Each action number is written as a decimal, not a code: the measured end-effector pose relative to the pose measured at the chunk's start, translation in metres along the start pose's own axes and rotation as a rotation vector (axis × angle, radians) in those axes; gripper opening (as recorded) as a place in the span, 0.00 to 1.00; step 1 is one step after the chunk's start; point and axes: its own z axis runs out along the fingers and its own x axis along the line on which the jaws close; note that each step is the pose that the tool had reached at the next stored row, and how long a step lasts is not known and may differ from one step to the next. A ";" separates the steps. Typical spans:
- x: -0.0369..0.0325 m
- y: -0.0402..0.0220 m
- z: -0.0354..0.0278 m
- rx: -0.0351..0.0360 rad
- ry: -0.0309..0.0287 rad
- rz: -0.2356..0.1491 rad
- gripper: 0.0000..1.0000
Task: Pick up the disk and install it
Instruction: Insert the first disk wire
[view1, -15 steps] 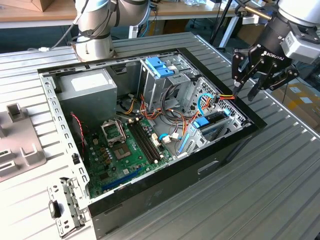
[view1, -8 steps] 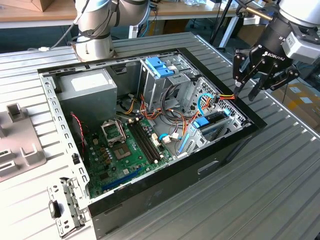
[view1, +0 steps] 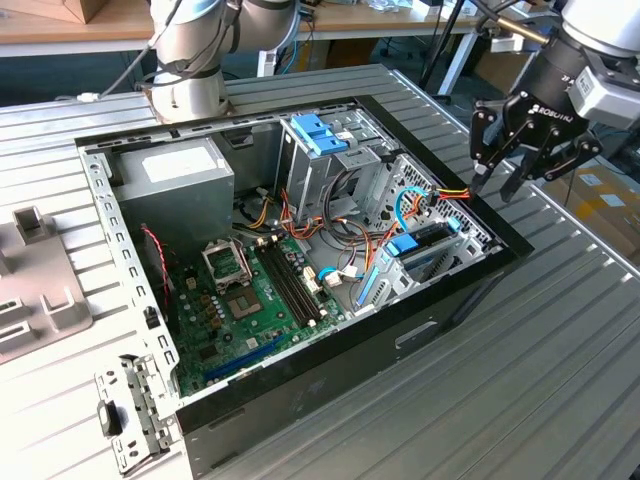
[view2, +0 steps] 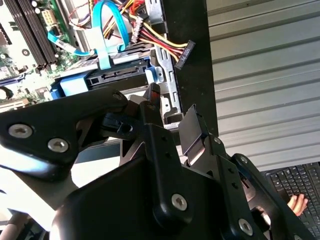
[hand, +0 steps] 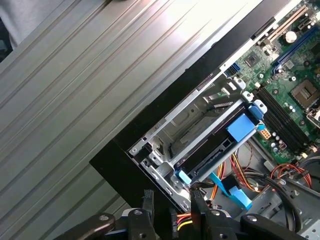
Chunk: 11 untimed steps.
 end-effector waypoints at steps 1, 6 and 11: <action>0.0012 -0.0012 0.0006 0.0000 0.0001 -0.001 0.43; 0.0033 -0.0064 0.0035 0.0000 0.0000 -0.001 0.43; 0.0006 -0.0143 0.0066 -0.0001 0.0001 -0.001 0.43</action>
